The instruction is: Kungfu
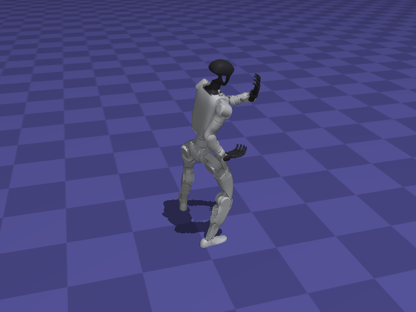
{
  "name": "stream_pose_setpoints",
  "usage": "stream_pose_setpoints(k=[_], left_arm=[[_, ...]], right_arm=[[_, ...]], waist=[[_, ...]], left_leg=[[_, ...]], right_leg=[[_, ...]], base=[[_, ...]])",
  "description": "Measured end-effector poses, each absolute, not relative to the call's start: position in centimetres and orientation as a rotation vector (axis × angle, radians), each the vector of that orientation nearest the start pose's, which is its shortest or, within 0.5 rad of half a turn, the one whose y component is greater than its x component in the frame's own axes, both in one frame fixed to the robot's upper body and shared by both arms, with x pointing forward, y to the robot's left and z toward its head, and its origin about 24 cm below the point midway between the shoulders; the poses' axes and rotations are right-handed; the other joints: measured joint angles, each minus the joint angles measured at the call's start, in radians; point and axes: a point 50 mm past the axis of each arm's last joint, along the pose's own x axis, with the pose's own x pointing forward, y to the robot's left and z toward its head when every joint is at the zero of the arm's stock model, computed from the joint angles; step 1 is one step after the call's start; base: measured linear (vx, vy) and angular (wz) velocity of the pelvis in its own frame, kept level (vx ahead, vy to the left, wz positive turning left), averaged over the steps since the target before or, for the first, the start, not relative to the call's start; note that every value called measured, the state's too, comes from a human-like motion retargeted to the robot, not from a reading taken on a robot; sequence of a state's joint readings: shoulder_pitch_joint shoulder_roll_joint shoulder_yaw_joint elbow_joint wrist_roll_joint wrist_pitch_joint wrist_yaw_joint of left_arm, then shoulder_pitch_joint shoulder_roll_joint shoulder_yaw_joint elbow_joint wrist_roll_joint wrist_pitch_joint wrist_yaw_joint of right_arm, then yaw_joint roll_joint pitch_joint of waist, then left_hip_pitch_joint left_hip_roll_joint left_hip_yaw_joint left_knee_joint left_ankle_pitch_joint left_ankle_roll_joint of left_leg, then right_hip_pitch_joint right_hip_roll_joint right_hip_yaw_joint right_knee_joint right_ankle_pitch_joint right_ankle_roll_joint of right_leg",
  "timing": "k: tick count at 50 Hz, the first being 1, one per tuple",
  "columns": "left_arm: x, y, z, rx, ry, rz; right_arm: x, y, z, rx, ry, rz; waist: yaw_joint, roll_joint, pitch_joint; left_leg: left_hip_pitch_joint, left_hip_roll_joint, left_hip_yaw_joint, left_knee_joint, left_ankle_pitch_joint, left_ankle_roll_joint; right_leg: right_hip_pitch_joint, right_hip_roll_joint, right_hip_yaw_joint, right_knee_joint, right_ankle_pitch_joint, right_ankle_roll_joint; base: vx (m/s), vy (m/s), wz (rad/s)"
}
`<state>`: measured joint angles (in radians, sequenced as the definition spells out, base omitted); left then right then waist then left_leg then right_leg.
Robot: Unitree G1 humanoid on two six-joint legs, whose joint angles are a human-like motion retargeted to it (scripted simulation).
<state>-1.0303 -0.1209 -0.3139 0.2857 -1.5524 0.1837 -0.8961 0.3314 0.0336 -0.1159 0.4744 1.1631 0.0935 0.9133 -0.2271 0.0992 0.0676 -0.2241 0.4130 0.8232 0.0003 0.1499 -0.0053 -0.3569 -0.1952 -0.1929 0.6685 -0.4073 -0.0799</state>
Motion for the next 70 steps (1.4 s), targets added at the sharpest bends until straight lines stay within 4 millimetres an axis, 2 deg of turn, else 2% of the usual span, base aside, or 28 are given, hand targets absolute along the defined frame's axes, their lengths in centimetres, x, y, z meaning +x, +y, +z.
stream_pose_setpoints(k=[2,5,9,12,14,17,20,22,25,28,30,32,33,35,38,40,42,45,49,52,55,57,59,61,62,65,67,70], left_arm=[[27.6,-3.6,28.0,-1.204,-0.499,-1.835],[28.1,-2.9,27.2,-1.041,-0.496,-1.795],[28.5,-1.2,28.2,-0.750,-0.593,-1.757],[29.3,1.1,30.0,-0.520,-0.717,-1.655],[30.0,3.1,31.6,-0.358,-0.812,-1.537],[30.3,6.1,34.5,-0.080,-0.983,-1.318],[30.1,7.7,36.9,0.206,-1.148,-1.079],[29.9,8.0,38.2,0.285,-1.223,-0.943],[29.4,7.2,39.5,0.241,-1.313,-0.854],[28.9,6.6,40.8,0.250,-1.344,-0.848],[28.7,6.7,41.3,0.268,-1.353,-0.844],[28.3,6.4,41.7,0.262,-1.370,-0.851],[28.1,6.2,41.9,0.259,-1.381,-0.850],[27.9,5.8,42.0,0.301,-1.389,-0.851],[28.3,6.7,41.5,0.414,-1.365,-0.775],[28.7,8.0,41.0,0.425,-1.355,-0.687],[29.0,8.9,40.4,0.377,-1.350,-0.606],[28.9,9.4,38.8,0.304,-1.348,-0.531],[28.7,8.4,35.3,0.381,-1.349,-0.496],[28.3,7.1,33.0,0.488,-1.383,-0.471],[28.0,6.3,31.4,0.536,-1.416,-0.438],[28.1,6.5,31.1,0.549,-1.423,-0.403],[28.9,7.6,31.0,0.585,-1.390,-0.332],[30.3,9.8,31.3,0.623,-1.331,-0.216],[31.2,11.3,31.7,0.648,-1.300,-0.141],[34.2,16.6,32.6,0.787,-1.179,0.152],[37.0,20.1,31.9,0.932,-1.009,0.349],[40.3,24.8,29.0,1.145,-0.559,0.507]], right_arm=[[12.1,-16.8,-7.7,1.286,0.062,0.169],[12.0,-18.8,-6.7,1.156,0.044,0.141],[13.3,-23.5,-3.1,0.815,-0.045,0.079],[15.0,-26.1,1.5,0.469,-0.137,0.162],[16.7,-26.8,5.1,0.248,-0.195,0.250],[20.1,-25.5,10.9,-0.088,-0.349,0.369],[23.9,-23.3,16.3,-0.384,-0.530,0.402],[26.2,-22.7,20.5,-0.526,-0.677,0.357],[28.1,-23.3,27.1,-0.701,-0.931,0.216],[32.8,-24.0,30.1,-0.966,-1.049,-0.048],[36.7,-24.5,30.1,-1.274,-0.985,-0.262],[38.6,-28.6,29.3,-1.595,-0.582,-0.579],[38.6,-30.8,28.3,-1.598,-0.307,-0.811],[38.7,-31.6,26.2,-1.400,-0.063,-0.849],[40.3,-27.1,27.1,-1.086,-0.358,-0.480],[40.3,-25.6,26.9,-0.912,-0.505,-0.527],[40.3,-24.6,26.6,-0.773,-0.560,-0.559],[40.5,-23.9,26.1,-0.545,-0.552,-0.478],[40.7,-23.4,25.3,-0.050,-0.544,-0.320],[40.8,-23.2,25.1,0.351,-0.579,-0.206],[41.2,-22.1,24.2,0.684,-0.553,-0.079],[41.5,-20.3,23.0,0.848,-0.511,0.039],[41.4,-18.1,21.4,0.987,-0.452,0.206],[40.6,-16.4,19.3,1.062,-0.398,0.385],[39.8,-15.8,18.1,1.073,-0.375,0.464],[36.4,-15.1,13.3,0.998,-0.317,0.593],[32.9,-16.1,9.1,0.898,-0.284,0.560],[25.8,-19.4,3.7,0.803,-0.225,0.415]], waist=[[0.015,0.000,-0.005],[0.060,-0.002,-0.010],[0.088,0.011,-0.022],[0.120,0.017,-0.042],[0.149,0.019,-0.060],[0.193,0.031,-0.087],[0.262,0.025,-0.124],[0.356,-0.007,-0.152],[0.535,-0.071,-0.186],[0.672,-0.128,-0.177],[0.714,-0.135,-0.156],[0.741,-0.144,-0.133],[0.751,-0.145,-0.121],[0.754,-0.157,-0.104],[0.730,-0.173,-0.100],[0.728,-0.173,-0.104],[0.731,-0.174,-0.100],[0.734,-0.180,-0.092],[0.726,-0.200,-0.092],[0.741,-0.211,-0.101],[0.764,-0.205,-0.116],[0.761,-0.190,-0.134],[0.722,-0.172,-0.151],[0.640,-0.149,-0.157],[0.592,-0.130,-0.160],[0.459,-0.036,-0.171],[0.376,-0.004,-0.141],[0.252,-0.006,-0.105]], left_leg=[[-0.007,0.011,-0.053,0.017,0.025,-0.015],[-0.007,0.005,-0.015,0.024,0.074,-0.019],[-0.108,-0.003,-0.151,0.107,0.082,-0.043],[-0.196,-0.004,-0.256,0.209,0.047,-0.064],[-0.242,-0.024,-0.331,0.260,0.020,-0.081],[-0.298,-0.080,-0.424,0.301,-0.010,-0.088],[-0.366,-0.167,-0.527,0.333,-0.017,-0.079],[-0.391,-0.230,-0.581,0.339,-0.016,-0.084],[-0.432,-0.295,-0.623,0.357,-0.024,-0.096],[-0.460,-0.310,-0.642,0.372,-0.027,-0.112],[-0.457,-0.317,-0.662,0.372,-0.025,-0.120],[-0.455,-0.332,-0.686,0.365,-0.016,-0.127],[-0.454,-0.339,-0.701,0.362,-0.011,-0.132],[-0.450,-0.355,-0.732,0.358,-0.004,-0.142],[-0.447,-0.362,-0.748,0.359,0.000,-0.153],[-0.450,-0.349,-0.734,0.370,-0.008,-0.158],[-0.457,-0.334,-0.715,0.388,-0.020,-0.159],[-0.472,-0.315,-0.695,0.430,-0.048,-0.154],[-0.491,-0.309,-0.678,0.486,-0.102,-0.123],[-0.510,-0.266,-0.669,0.525,-0.146,-0.119],[-0.511,-0.210,-0.681,0.552,-0.193,-0.131],[-0.486,-0.196,-0.678,0.553,-0.228,-0.118],[-0.417,-0.224,-0.641,0.535,-0.275,-0.069],[-0.312,-0.307,-0.611,0.478,-0.301,-0.007],[-0.267,-0.336,-0.615,0.444,-0.300,0.011],[-0.179,-0.300,-0.682,0.387,-0.290,0.001],[-0.099,-0.307,-0.699,0.349,-0.285,0.002],[0.010,-0.420,-0.709,0.242,-0.252,0.057]], right_leg=[[0.016,-0.012,0.001,-0.007,0.004,0.015],[0.035,-0.028,0.010,-0.034,0.021,0.042],[0.097,-0.056,-0.065,-0.096,0.042,0.094],[0.165,-0.069,-0.118,-0.158,0.064,0.146],[0.223,-0.071,-0.138,-0.202,0.077,0.189],[0.325,-0.050,-0.173,-0.279,0.093,0.254],[0.427,-0.022,-0.231,-0.355,0.112,0.302],[0.469,-0.020,-0.253,-0.388,0.114,0.310],[0.496,-0.026,-0.268,-0.424,0.098,0.323],[0.502,-0.031,-0.278,-0.429,0.074,0.330],[0.516,-0.024,-0.286,-0.428,0.066,0.327],[0.530,-0.013,-0.287,-0.432,0.058,0.324],[0.538,-0.005,-0.287,-0.436,0.055,0.322],[0.558,0.013,-0.290,-0.448,0.050,0.320],[0.570,0.025,-0.287,-0.456,0.039,0.306],[0.561,0.024,-0.272,-0.456,0.027,0.295],[0.551,0.018,-0.264,-0.458,0.022,0.291],[0.548,0.004,-0.275,-0.468,0.039,0.304],[0.566,-0.007,-0.307,-0.507,0.109,0.336],[0.556,0.016,-0.307,-0.537,0.205,0.342],[0.526,0.046,-0.275,-0.534,0.363,0.342],[0.511,0.038,-0.259,-0.508,0.511,0.342],[0.510,-0.010,-0.202,-0.447,0.659,0.342],[0.497,-0.056,-0.083,-0.335,0.765,0.326],[0.471,-0.040,-0.015,-0.273,0.764,0.320],[0.342,0.212,0.185,-0.113,0.543,0.342],[0.269,0.312,0.248,-0.069,0.422,0.342],[0.144,0.257,0.229,-0.116,0.352,0.297]], base=[[0.41,0.15,0.04],[0.33,0.17,0.18],[0.34,0.18,1.17],[0.48,0.19,1.45],[0.50,0.20,1.58],[0.46,0.20,2.23],[0.37,0.10,2.72],[0.37,0.12,2.11],[0.16,-0.02,1.32],[0.04,-0.21,0.54],[0.03,-0.25,0.48],[0.04,-0.24,0.66],[0.06,-0.24,0.76],[0.13,-0.23,0.76],[0.18,-0.09,0.26],[0.06,-0.01,-0.42],[-0.02,-0.04,-0.57],[0.12,-0.12,-0.44],[0.24,-0.16,-0.23],[0.27,-0.22,-0.67],[0.36,-0.17,-0.85],[0.52,0.06,-0.60],[0.65,0.43,-0.09],[0.68,0.59,0.59],[0.54,0.36,0.78],[0.57,0.08,0.59],[0.44,0.12,0.62],[0.31,0.32,0.80]])
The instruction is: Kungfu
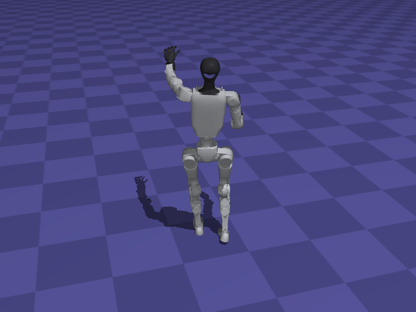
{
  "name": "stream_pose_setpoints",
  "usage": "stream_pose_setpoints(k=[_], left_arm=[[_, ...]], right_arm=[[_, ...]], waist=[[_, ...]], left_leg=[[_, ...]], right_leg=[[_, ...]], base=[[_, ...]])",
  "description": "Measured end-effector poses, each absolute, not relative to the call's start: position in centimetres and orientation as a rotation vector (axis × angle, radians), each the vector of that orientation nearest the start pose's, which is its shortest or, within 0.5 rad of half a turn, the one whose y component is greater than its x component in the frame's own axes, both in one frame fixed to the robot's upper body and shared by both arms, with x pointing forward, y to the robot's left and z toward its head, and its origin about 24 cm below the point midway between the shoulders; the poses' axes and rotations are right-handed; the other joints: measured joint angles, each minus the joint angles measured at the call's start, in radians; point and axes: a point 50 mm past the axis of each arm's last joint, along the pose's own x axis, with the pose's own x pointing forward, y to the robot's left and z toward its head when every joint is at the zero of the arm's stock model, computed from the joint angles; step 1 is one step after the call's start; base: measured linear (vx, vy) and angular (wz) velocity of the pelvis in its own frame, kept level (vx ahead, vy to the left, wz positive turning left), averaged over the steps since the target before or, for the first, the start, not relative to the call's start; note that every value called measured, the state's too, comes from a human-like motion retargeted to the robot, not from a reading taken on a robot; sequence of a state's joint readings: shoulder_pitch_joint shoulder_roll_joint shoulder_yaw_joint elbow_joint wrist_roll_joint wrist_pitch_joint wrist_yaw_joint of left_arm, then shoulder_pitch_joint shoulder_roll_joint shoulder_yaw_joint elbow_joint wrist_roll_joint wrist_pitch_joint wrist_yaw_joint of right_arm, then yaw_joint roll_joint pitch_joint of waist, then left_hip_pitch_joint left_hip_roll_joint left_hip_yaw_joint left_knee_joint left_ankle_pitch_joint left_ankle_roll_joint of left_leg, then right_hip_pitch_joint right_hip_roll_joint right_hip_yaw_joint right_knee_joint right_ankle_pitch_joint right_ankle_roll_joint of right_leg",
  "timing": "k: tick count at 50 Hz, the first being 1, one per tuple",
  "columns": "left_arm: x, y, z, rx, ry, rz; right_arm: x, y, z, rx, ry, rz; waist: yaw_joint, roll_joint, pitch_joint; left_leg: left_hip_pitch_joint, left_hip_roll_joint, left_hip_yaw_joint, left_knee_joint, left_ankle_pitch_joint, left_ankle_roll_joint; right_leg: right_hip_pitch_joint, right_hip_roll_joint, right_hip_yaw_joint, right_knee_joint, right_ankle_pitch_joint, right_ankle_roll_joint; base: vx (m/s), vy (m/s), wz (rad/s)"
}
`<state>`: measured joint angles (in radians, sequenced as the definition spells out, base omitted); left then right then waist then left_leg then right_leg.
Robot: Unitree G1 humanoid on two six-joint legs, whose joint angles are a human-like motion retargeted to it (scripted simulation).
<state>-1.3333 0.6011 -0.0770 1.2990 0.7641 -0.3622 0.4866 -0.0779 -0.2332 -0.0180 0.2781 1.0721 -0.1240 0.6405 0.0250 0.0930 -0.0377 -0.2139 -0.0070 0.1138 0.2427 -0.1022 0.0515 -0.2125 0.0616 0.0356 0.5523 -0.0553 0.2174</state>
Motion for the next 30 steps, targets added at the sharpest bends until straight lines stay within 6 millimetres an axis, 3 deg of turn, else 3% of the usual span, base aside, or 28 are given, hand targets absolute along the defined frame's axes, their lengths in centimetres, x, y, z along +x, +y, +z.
stream_pose_setpoints(k=[3,5,7,9,10,12,14,16,19,22,25,26,30], left_arm=[[39.7,30.5,27.1,1.244,-0.080,0.471],[38.6,32.9,27.1,1.207,-0.046,0.556],[38.0,32.8,27.9,1.210,-0.227,0.567],[37.8,31.5,28.0,1.278,-0.420,0.538],[37.9,30.9,27.9,1.311,-0.489,0.542],[38.3,30.3,27.2,1.369,-0.466,0.523],[38.6,30.3,26.4,1.374,-0.402,0.500],[38.7,30.4,25.3,1.320,-0.344,0.484],[38.5,29.7,23.0,1.165,-0.305,0.373],[37.0,27.4,19.5,0.906,-0.304,0.098],[33.6,23.9,13.7,0.492,-0.277,-0.266],[32.1,22.9,10.9,0.317,-0.229,-0.380],[23.8,17.8,0.3,-0.441,0.017,-0.715]], right_arm=[[17.5,-22.8,0.3,0.788,-0.158,0.228],[12.3,-24.4,-0.7,0.776,-0.109,0.111],[7.9,-25.8,-1.0,0.721,-0.059,-0.028],[4.6,-26.8,-1.1,0.636,-0.025,-0.171],[3.3,-27.1,-1.0,0.588,-0.019,-0.234],[2.9,-27.4,-0.4,0.503,-0.040,-0.289],[4.2,-27.5,0.3,0.440,-0.082,-0.257],[6.9,-27.6,1.3,0.386,-0.127,-0.158],[12.5,-27.4,3.6,0.281,-0.220,0.025],[19.2,-25.9,7.3,0.129,-0.371,0.160],[25.8,-23.6,13.0,0.025,-0.574,0.211],[27.8,-22.8,15.1,0.006,-0.644,0.206],[34.0,-21.6,23.8,-0.152,-0.785,0.152]], waist=[[-0.128,-0.003,0.054],[-0.234,-0.030,0.093],[-0.303,-0.062,0.122],[-0.327,-0.089,0.130],[-0.331,-0.096,0.130],[-0.331,-0.093,0.122],[-0.339,-0.095,0.118],[-0.348,-0.076,0.125],[-0.310,-0.046,0.117],[-0.209,-0.025,0.059],[-0.070,-0.026,-0.029],[-0.029,-0.035,-0.049],[0.154,-0.080,-0.077]], left_leg=[[0.075,-0.056,-0.018,-0.030,0.002,0.025],[0.122,-0.093,-0.040,-0.036,-0.005,0.039],[0.167,-0.123,-0.066,-0.043,-0.006,0.057],[0.195,-0.135,-0.083,-0.046,-0.002,0.069],[0.200,-0.132,-0.093,-0.047,0.002,0.071],[0.186,-0.127,-0.105,-0.043,0.014,0.071],[0.172,-0.141,-0.117,-0.037,0.029,0.074],[0.168,-0.141,-0.133,-0.040,0.048,0.073],[0.152,-0.127,-0.128,-0.044,0.065,0.064],[0.109,-0.108,-0.101,-0.051,0.063,0.059],[0.032,-0.075,-0.066,-0.043,0.050,0.049],[0.002,-0.064,-0.061,-0.029,0.044,0.041],[-0.142,-0.031,-0.053,0.087,0.002,0.010]], right_leg=[[-0.104,-0.011,-0.033,-0.172,0.020,-0.114],[-0.162,-0.029,-0.041,-0.311,0.083,-0.168],[-0.208,-0.031,-0.059,-0.436,0.125,-0.190],[-0.254,-0.018,-0.061,-0.538,0.120,-0.169],[-0.282,-0.012,-0.068,-0.580,0.116,-0.167],[-0.347,-0.011,-0.057,-0.577,0.074,-0.179],[-0.382,-0.045,-0.100,-0.524,0.109,-0.174],[-0.371,-0.065,-0.099,-0.479,0.117,-0.189],[-0.301,-0.084,-0.073,-0.404,0.094,-0.188],[-0.211,-0.083,-0.040,-0.296,0.051,-0.153],[-0.099,-0.087,-0.045,-0.168,-0.002,-0.112],[-0.049,-0.096,-0.053,-0.135,-0.019,-0.100],[0.185,-0.163,-0.124,-0.077,-0.034,-0.084]], base=[[0.21,-0.01,0.95],[0.14,-0.17,1.11],[0.12,-0.28,0.89],[0.11,-0.30,0.61],[0.01,-0.22,0.49],[-0.06,-0.11,0.46],[-0.06,0.05,0.54],[-0.06,0.19,0.44],[-0.09,0.22,-0.14],[-0.11,0.09,-0.70],[-0.22,-0.01,-1.03],[-0.30,-0.08,-0.91],[-0.42,-0.09,-0.43]])
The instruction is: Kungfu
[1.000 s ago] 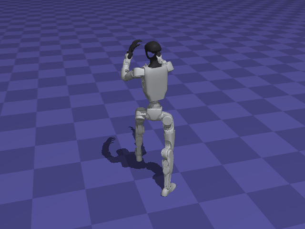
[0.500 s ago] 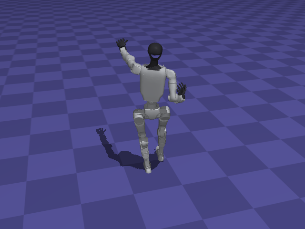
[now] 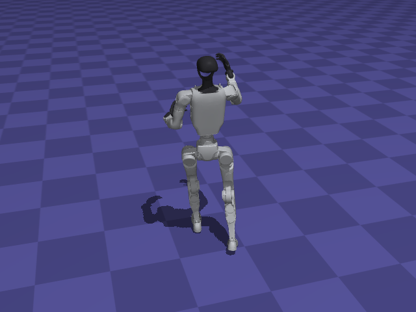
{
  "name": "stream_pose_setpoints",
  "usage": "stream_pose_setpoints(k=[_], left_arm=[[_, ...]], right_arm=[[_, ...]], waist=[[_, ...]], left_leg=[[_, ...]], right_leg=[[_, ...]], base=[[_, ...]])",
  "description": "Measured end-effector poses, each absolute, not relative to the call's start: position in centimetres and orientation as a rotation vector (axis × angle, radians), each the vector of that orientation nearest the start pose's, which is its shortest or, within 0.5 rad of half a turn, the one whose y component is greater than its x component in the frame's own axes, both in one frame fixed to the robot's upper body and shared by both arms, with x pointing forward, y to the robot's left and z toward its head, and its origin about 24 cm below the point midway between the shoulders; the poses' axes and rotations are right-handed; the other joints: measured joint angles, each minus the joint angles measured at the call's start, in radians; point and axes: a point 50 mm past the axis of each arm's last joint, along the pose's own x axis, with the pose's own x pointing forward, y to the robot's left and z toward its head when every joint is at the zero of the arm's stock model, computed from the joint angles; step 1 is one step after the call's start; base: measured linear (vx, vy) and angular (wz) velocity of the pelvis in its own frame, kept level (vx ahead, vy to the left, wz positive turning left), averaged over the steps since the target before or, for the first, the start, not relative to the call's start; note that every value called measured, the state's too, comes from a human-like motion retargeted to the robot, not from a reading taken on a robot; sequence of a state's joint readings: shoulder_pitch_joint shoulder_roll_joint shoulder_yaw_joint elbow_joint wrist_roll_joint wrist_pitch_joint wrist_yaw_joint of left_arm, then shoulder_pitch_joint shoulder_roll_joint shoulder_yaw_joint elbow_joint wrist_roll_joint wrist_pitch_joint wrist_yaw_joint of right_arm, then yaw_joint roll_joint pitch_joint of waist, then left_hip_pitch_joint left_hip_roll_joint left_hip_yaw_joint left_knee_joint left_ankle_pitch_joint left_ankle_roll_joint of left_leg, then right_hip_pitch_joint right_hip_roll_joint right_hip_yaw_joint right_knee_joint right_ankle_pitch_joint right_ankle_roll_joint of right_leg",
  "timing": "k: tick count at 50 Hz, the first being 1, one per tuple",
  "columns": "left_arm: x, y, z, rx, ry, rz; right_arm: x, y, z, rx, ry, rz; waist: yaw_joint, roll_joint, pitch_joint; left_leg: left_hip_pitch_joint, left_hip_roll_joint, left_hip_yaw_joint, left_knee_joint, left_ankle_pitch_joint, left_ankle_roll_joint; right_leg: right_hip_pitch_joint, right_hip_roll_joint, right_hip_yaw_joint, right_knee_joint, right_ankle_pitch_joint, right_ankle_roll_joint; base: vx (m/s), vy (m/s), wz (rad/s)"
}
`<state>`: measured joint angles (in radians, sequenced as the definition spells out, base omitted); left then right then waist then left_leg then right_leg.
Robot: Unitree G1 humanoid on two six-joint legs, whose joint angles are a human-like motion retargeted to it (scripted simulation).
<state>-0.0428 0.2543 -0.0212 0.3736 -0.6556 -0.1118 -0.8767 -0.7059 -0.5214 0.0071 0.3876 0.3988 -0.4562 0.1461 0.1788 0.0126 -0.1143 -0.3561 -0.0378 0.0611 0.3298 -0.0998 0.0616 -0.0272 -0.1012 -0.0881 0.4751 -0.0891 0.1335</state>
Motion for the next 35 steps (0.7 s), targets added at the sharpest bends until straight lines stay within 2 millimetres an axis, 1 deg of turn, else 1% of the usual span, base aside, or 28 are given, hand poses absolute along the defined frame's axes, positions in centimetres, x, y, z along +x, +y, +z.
stream_pose_setpoints(k=[2,3,4,5,6,7,8,10,12,13,14,15,17,20,22,24,27,28,30,32,33,35], left_arm=[[19.2,15.5,-3.5,-0.744,0.174,-0.747],[16.9,15.0,-5.0,-0.850,0.245,-0.714],[15.0,14.7,-6.1,-0.916,0.290,-0.660],[13.3,14.5,-7.1,-0.960,0.324,-0.594],[12.5,14.4,-7.5,-0.958,0.329,-0.546],[11.9,14.4,-7.6,-0.949,0.329,-0.508],[11.9,14.6,-7.5,-0.927,0.319,-0.493],[12.4,15.2,-6.9,-0.885,0.316,-0.525],[12.6,15.8,-6.5,-0.857,0.337,-0.577],[12.8,16.0,-6.3,-0.854,0.343,-0.599],[13.0,16.2,-6.1,-0.852,0.342,-0.609],[13.2,16.3,-6.0,-0.850,0.339,-0.613],[13.1,16.8,-6.1,-0.824,0.351,-0.588],[13.6,17.9,-5.9,-0.765,0.365,-0.565],[14.1,19.0,-5.5,-0.713,0.371,-0.555],[14.7,20.2,-5.3,-0.646,0.390,-0.535],[15.5,23.0,-5.2,-0.506,0.456,-0.502],[15.7,24.2,-5.2,-0.446,0.480,-0.494],[16.5,26.7,-5.3,-0.297,0.547,-0.471],[18.0,29.0,-5.0,-0.132,0.601,-0.415],[19.1,29.9,-4.8,-0.048,0.613,-0.372],[22.1,30.5,-4.1,0.087,0.579,-0.273]], right_arm=[[36.2,-22.3,27.5,-0.279,-0.788,0.104],[37.0,-22.9,29.3,-0.352,-0.782,0.068],[37.5,-23.9,31.0,-0.437,-0.757,0.014],[37.8,-25.2,32.7,-0.524,-0.722,-0.054],[37.8,-26.6,34.1,-0.667,-0.659,-0.127],[37.7,-28.2,35.2,-0.793,-0.571,-0.227],[37.7,-29.8,35.7,-0.905,-0.453,-0.374],[36.8,-32.4,36.4,-0.980,-0.345,-0.720],[36.0,-31.8,38.2,-1.039,-0.509,-0.732],[35.7,-30.9,39.0,-1.066,-0.629,-0.699],[35.6,-29.8,39.4,-1.078,-0.734,-0.685],[35.5,-28.8,39.4,-1.078,-0.833,-0.679],[35.9,-28.1,38.4,-1.062,-0.873,-0.698],[36.9,-27.9,36.7,-1.064,-0.797,-0.624],[37.0,-28.4,36.1,-1.041,-0.764,-0.613],[36.8,-29.0,35.6,-1.011,-0.756,-0.627],[36.6,-29.9,34.5,-0.971,-0.749,-0.651],[36.6,-30.0,34.0,-0.961,-0.745,-0.651],[36.6,-30.2,32.9,-0.929,-0.742,-0.636],[36.9,-29.9,31.9,-0.864,-0.737,-0.591],[37.1,-29.6,31.4,-0.808,-0.734,-0.555],[37.5,-28.5,30.9,-0.648,-0.751,-0.430]], waist=[[0.092,-0.049,0.010],[0.128,-0.080,0.014],[0.159,-0.114,0.020],[0.187,-0.149,0.029],[0.213,-0.172,0.055],[0.241,-0.191,0.082],[0.274,-0.201,0.111],[0.312,-0.208,0.139],[0.301,-0.214,0.146],[0.285,-0.208,0.150],[0.267,-0.196,0.151],[0.250,-0.181,0.151],[0.224,-0.171,0.141],[0.209,-0.173,0.134],[0.212,-0.181,0.137],[0.214,-0.192,0.135],[0.202,-0.208,0.118],[0.198,-0.212,0.109],[0.197,-0.204,0.080],[0.206,-0.191,0.062],[0.209,-0.186,0.061],[0.209,-0.170,0.062]], left_leg=[[-0.102,0.004,-0.005,0.089,-0.023,-0.019],[-0.159,0.002,-0.015,0.137,-0.034,-0.028],[-0.224,0.007,-0.023,0.188,-0.042,-0.037],[-0.294,0.015,-0.031,0.241,-0.050,-0.045],[-0.342,0.015,-0.037,0.281,-0.052,-0.053],[-0.382,0.011,-0.043,0.313,-0.052,-0.059],[-0.410,0.002,-0.049,0.332,-0.048,-0.061],[-0.457,-0.003,-0.071,0.341,-0.029,-0.061],[-0.477,0.022,-0.059,0.321,-0.011,-0.068],[-0.482,0.032,-0.055,0.309,-0.004,-0.077],[-0.482,0.036,-0.059,0.296,0.002,-0.087],[-0.480,0.039,-0.066,0.281,0.009,-0.097],[-0.470,0.045,-0.056,0.243,0.027,-0.098],[-0.457,0.066,0.001,0.205,0.027,-0.072],[-0.446,0.083,0.057,0.191,0.021,-0.050],[-0.436,0.098,0.108,0.186,0.010,-0.040],[-0.426,0.110,0.163,0.196,-0.016,-0.038],[-0.422,0.110,0.167,0.196,-0.018,-0.044],[-0.424,0.139,0.146,0.204,-0.018,-0.067],[-0.406,0.175,0.120,0.201,-0.018,-0.096],[-0.389,0.187,0.102,0.200,-0.020,-0.110],[-0.339,0.200,0.063,0.185,-0.036,-0.129]], right_leg=[[0.108,-0.021,-0.020,-0.039,0.050,0.002],[0.152,-0.016,-0.011,-0.075,0.109,0.016],[0.190,0.011,0.017,-0.132,0.173,0.064],[0.224,0.049,0.056,-0.200,0.240,0.128],[0.245,0.039,0.034,-0.253,0.159,0.128],[0.259,0.029,0.018,-0.290,0.073,0.119],[0.261,0.017,0.014,-0.297,-0.026,0.091],[0.233,0.035,-0.010,-0.280,-0.176,0.026],[0.213,0.060,-0.021,-0.276,-0.253,0.000],[0.212,0.072,-0.037,-0.281,-0.272,-0.007],[0.213,0.083,-0.045,-0.287,-0.278,-0.009],[0.214,0.093,-0.050,-0.293,-0.279,-0.007],[0.203,0.091,-0.055,-0.295,-0.259,0.012],[0.189,0.076,-0.063,-0.305,-0.212,0.043],[0.191,0.061,-0.069,-0.321,-0.178,0.057],[0.196,0.048,-0.077,-0.336,-0.138,0.074],[0.210,0.032,-0.084,-0.360,-0.055,0.110],[0.216,0.031,-0.089,-0.368,-0.017,0.124],[0.217,0.068,-0.105,-0.381,0.084,0.128],[0.204,0.103,-0.130,-0.359,0.214,0.128],[0.197,0.113,-0.143,-0.336,0.285,0.128],[0.178,0.130,-0.159,-0.264,0.422,0.128]], base=[[-0.50,-0.32,-0.03],[-0.50,-0.56,0.09],[-0.55,-0.75,0.13],[-0.59,-0.79,0.17],[-0.56,-0.70,0.19],[-0.50,-0.49,0.13],[-0.48,-0.42,0.18],[-0.45,-0.37,0.44],[-0.39,-0.24,0.59],[-0.41,-0.08,0.60],[-0.38,0.00,0.57],[-0.26,0.06,0.43],[-0.13,0.08,0.22],[-0.02,0.02,0.02],[0.09,-0.06,-0.07],[0.26,-0.07,-0.03],[0.37,-0.04,0.11],[0.42,-0.07,0.01],[0.53,-0.19,-0.20],[0.46,-0.27,-0.32],[0.52,-0.26,-0.26],[0.64,-0.18,-0.14]])
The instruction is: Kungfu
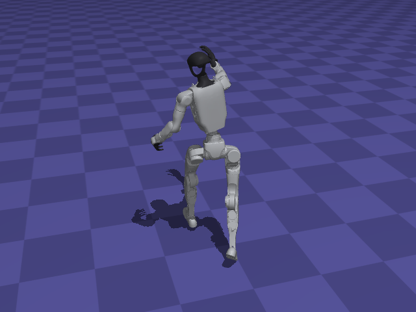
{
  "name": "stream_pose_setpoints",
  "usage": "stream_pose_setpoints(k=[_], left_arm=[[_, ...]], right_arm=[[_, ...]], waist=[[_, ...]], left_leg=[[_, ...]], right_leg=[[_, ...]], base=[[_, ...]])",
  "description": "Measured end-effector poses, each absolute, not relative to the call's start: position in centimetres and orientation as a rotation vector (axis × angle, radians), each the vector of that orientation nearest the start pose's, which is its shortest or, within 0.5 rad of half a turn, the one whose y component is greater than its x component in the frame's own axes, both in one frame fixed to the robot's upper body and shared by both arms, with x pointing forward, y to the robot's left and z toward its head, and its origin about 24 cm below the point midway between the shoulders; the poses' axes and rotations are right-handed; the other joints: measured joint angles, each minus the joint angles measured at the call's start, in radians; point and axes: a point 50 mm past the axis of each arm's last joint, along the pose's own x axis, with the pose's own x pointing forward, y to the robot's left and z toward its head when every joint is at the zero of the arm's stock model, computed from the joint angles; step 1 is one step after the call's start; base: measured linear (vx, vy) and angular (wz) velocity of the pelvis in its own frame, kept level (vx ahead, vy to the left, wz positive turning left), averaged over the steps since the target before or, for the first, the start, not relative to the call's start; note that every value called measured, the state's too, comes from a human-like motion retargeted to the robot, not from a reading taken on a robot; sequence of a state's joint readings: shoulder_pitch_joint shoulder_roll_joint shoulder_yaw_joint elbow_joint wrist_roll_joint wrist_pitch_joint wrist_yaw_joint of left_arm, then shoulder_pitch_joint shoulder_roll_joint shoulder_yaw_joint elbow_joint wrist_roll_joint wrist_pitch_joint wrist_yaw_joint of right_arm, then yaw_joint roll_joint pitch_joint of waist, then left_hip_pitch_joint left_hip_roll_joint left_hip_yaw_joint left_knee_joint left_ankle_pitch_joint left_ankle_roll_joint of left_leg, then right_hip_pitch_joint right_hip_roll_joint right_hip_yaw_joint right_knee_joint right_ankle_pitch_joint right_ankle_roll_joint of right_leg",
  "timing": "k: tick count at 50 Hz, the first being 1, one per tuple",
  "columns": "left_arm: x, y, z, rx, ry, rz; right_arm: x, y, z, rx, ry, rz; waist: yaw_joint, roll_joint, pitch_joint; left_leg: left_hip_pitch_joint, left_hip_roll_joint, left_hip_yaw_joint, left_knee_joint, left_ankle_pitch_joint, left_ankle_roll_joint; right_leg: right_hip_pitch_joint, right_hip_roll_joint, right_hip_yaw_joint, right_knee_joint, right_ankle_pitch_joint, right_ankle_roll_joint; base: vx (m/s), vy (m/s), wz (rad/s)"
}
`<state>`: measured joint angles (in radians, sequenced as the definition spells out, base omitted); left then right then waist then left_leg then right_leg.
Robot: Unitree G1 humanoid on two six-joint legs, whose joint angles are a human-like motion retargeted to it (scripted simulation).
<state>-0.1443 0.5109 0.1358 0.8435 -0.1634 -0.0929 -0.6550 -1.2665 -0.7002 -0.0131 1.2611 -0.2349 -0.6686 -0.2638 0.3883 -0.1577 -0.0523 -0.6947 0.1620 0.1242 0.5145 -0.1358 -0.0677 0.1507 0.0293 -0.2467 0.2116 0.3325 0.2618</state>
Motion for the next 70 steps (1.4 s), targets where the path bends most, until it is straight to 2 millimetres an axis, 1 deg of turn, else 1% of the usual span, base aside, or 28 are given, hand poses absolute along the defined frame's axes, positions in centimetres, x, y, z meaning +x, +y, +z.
stream_pose_setpoints(k=[3,4,8,10,12,15,17,19,22,25,28,32,35,37,39,40,42,43,46,49,53,55,58,60,62,65,67,70], left_arm=[[27.4,29.3,-1.6,0.148,0.407,-0.178],[29.2,28.3,-0.5,0.153,0.347,-0.183],[34.9,22.4,4.5,0.196,0.123,-0.312],[37.0,18.2,7.8,0.200,-0.049,-0.402],[38.1,13.5,12.2,0.151,-0.281,-0.485],[37.7,8.6,19.3,0.031,-0.640,-0.568],[36.6,6.7,23.4,-0.053,-0.832,-0.615],[35.3,5.1,26.3,-0.129,-0.958,-0.678],[33.6,3.6,29.2,-0.242,-1.073,-0.787],[32.6,3.6,30.9,-0.296,-1.145,-0.845],[32.3,4.2,31.3,-0.291,-1.190,-0.818],[33.2,5.0,29.3,-0.227,-1.137,-0.712],[34.9,6.1,25.0,-0.109,-0.960,-0.638],[36.1,7.2,19.6,0.017,-0.731,-0.634],[35.7,9.0,11.7,0.170,-0.410,-0.677],[34.7,9.9,7.3,0.248,-0.228,-0.706],[32.1,13.4,0.5,0.413,0.079,-0.638],[30.2,15.7,-2.3,0.489,0.208,-0.595],[22.2,22.7,-9.1,0.635,0.595,-0.491],[11.5,26.9,-13.4,0.598,1.007,-0.431],[0.3,28.4,-14.6,0.370,1.347,-0.408],[-3.7,28.3,-14.2,0.291,1.432,-0.410],[-7.4,27.4,-13.7,0.229,1.513,-0.497],[-8.9,26.6,-13.5,0.209,1.556,-0.604],[-9.9,25.9,-13.2,0.189,1.596,-0.742],[-9.5,25.0,-13.2,0.155,1.612,-0.934],[-8.5,25.0,-13.1,0.152,1.615,-1.056],[-7.9,24.8,-12.9,0.158,1.599,-1.190]], right_arm=[[37.7,-24.5,31.6,-0.319,-0.875,-0.089],[37.6,-22.8,31.8,-0.226,-0.921,0.018],[35.6,-15.5,32.3,0.003,-1.103,0.381],[33.8,-12.3,33.0,0.073,-1.180,0.550],[32.0,-9.8,33.7,0.136,-1.238,0.721],[29.1,-7.4,34.6,0.219,-1.313,0.941],[27.8,-6.7,34.8,0.245,-1.348,1.030],[26.9,-6.5,34.9,0.269,-1.380,1.067],[26.0,-6.8,35.3,0.284,-1.422,1.082],[25.5,-7.2,35.6,0.256,-1.448,1.078],[25.5,-7.4,35.6,0.234,-1.457,1.059],[25.9,-7.9,34.9,0.232,-1.434,1.013],[26.9,-8.0,32.4,0.191,-1.350,0.958],[27.9,-8.7,29.4,0.166,-1.242,0.902],[28.8,-10.4,24.7,0.131,-1.094,0.835],[29.0,-11.7,22.0,0.104,-1.004,0.801],[29.0,-13.9,16.8,0.051,-0.782,0.773],[28.7,-15.1,14.0,0.022,-0.654,0.757],[26.0,-19.6,4.8,-0.130,-0.203,0.649],[19.9,-24.4,-3.8,-0.344,0.294,0.488],[9.6,-28.6,-10.5,-0.461,0.871,0.436],[4.5,-29.1,-12.3,-0.386,1.125,0.467],[-0.9,-28.5,-13.2,-0.192,1.354,0.514],[-3.2,-27.5,-13.3,-0.083,1.415,0.551],[-5.0,-26.3,-13.2,0.012,1.432,0.610],[-5.7,-24.3,-13.3,0.096,1.408,0.671],[-5.0,-23.2,-13.5,0.159,1.361,0.694],[-4.9,-21.8,-13.4,0.246,1.306,0.743]], waist=[[-0.067,0.053,-0.022],[-0.099,0.073,-0.032],[-0.225,0.132,-0.048],[-0.280,0.155,-0.036],[-0.326,0.164,-0.011],[-0.385,0.177,0.019],[-0.428,0.177,0.026],[-0.469,0.172,0.029],[-0.519,0.161,0.038],[-0.547,0.162,0.045],[-0.569,0.189,0.039],[-0.622,0.209,0.021],[-0.668,0.212,0.003],[-0.677,0.187,-0.029],[-0.623,0.158,-0.091],[-0.590,0.139,-0.112],[-0.554,0.099,-0.074],[-0.553,0.082,-0.052],[-0.546,0.060,-0.020],[-0.447,0.049,-0.014],[-0.350,0.082,0.033],[-0.301,0.101,0.069],[-0.215,0.108,0.133],[-0.200,0.085,0.151],[-0.196,0.071,0.158],[-0.224,0.060,0.153],[-0.217,0.048,0.152],[-0.191,-0.012,0.140]], left_leg=[[0.096,0.000,-0.016,-0.048,-0.030,0.021],[0.130,-0.006,-0.027,-0.065,-0.039,0.026],[0.299,-0.067,-0.047,-0.162,-0.055,0.050],[0.393,-0.112,-0.067,-0.228,-0.053,0.069],[0.487,-0.185,-0.086,-0.303,-0.043,0.102],[0.587,-0.229,-0.120,-0.357,-0.053,0.115],[0.638,-0.256,-0.146,-0.375,-0.068,0.121],[0.688,-0.282,-0.176,-0.385,-0.086,0.127],[0.761,-0.314,-0.222,-0.390,-0.121,0.145],[0.831,-0.328,-0.256,-0.385,-0.173,0.179],[0.879,-0.309,-0.279,-0.372,-0.212,0.184],[0.927,-0.287,-0.317,-0.334,-0.200,0.146],[0.965,-0.260,-0.335,-0.285,-0.078,0.075],[0.976,-0.255,-0.296,-0.212,0.113,0.013],[0.926,-0.249,-0.202,-0.061,0.359,-0.046],[0.880,-0.248,-0.168,0.054,0.459,-0.081],[0.769,-0.225,-0.056,0.298,0.625,-0.041],[0.696,-0.202,-0.018,0.422,0.626,-0.004],[0.443,-0.213,0.019,0.683,0.430,0.027],[0.209,-0.167,0.141,0.717,0.355,-0.009],[0.009,-0.127,0.152,0.394,0.389,-0.039],[-0.028,-0.103,0.112,0.099,0.447,-0.059],[-0.017,-0.063,0.023,-0.324,0.480,-0.074],[-0.060,-0.063,0.033,-0.490,0.292,-0.055],[-0.119,-0.046,0.124,-0.463,0.135,-0.114],[-0.227,-0.003,0.113,-0.187,0.231,-0.067],[-0.314,-0.056,0.022,0.089,0.245,-0.062],[-0.334,-0.125,0.074,0.451,0.286,-0.085]], right_leg=[[-0.049,0.008,-0.029,0.154,0.156,0.000],[-0.075,0.022,-0.018,0.208,0.128,0.000],[-0.198,0.078,0.094,0.374,-0.155,0.000],[-0.257,0.088,0.134,0.392,-0.262,0.000],[-0.317,0.040,0.155,0.380,-0.338,-0.010],[-0.406,0.013,0.150,0.284,-0.369,-0.102],[-0.459,0.003,0.166,0.190,-0.352,-0.161],[-0.502,-0.012,0.185,0.090,-0.307,-0.199],[-0.557,-0.048,0.193,-0.044,-0.228,-0.222],[-0.602,-0.076,0.181,-0.145,-0.187,-0.236],[-0.641,-0.081,0.146,-0.188,-0.222,-0.322],[-0.648,-0.109,0.106,-0.127,-0.259,-0.385],[-0.586,-0.119,0.088,-0.045,-0.248,-0.419],[-0.518,-0.144,-0.004,-0.070,-0.155,-0.406],[-0.511,-0.124,0.095,-0.036,-0.218,-0.393],[-0.506,-0.130,0.128,-0.006,-0.253,-0.376],[-0.442,-0.163,0.103,0.019,-0.306,-0.376],[-0.397,-0.172,0.076,0.018,-0.331,-0.385],[-0.315,-0.145,0.100,-0.022,-0.350,-0.402],[-0.282,-0.103,0.175,-0.054,-0.351,-0.427],[-0.198,-0.018,0.227,-0.095,-0.363,-0.463],[-0.152,0.022,0.277,-0.106,-0.367,-0.468],[-0.075,0.052,0.361,-0.107,-0.382,-0.471],[-0.054,0.033,0.372,-0.117,-0.387,-0.471],[-0.051,0.026,0.367,-0.105,-0.397,-0.471],[-0.079,0.019,0.340,-0.093,-0.397,-0.472],[-0.096,0.017,0.357,-0.095,-0.402,-0.476],[-0.120,-0.043,0.398,-0.074,-0.433,-0.479]], base=[[0.68,0.10,0.37],[0.72,0.18,0.80],[0.68,0.21,0.97],[0.57,0.17,1.04],[0.44,0.17,1.07],[0.45,-0.11,0.79],[0.45,-0.19,0.77],[0.56,-0.36,0.84],[0.52,-0.39,0.81],[0.56,-0.49,0.56],[0.51,-0.52,0.45],[0.54,-0.65,0.74],[0.63,-0.77,0.91],[0.77,-0.90,0.44],[0.84,-0.97,-0.42],[0.62,-0.81,-0.77],[0.27,-0.51,-0.87],[0.21,-0.52,-0.47],[0.33,-0.64,-0.43],[0.34,-0.44,-1.85],[0.37,-0.39,-1.64],[0.37,-0.33,-1.65],[0.26,-0.24,-1.62],[0.29,-0.32,-0.60],[0.26,-0.24,-0.03],[0.07,-0.21,0.12],[-0.08,-0.17,-0.32],[0.17,-0.20,-0.27]])
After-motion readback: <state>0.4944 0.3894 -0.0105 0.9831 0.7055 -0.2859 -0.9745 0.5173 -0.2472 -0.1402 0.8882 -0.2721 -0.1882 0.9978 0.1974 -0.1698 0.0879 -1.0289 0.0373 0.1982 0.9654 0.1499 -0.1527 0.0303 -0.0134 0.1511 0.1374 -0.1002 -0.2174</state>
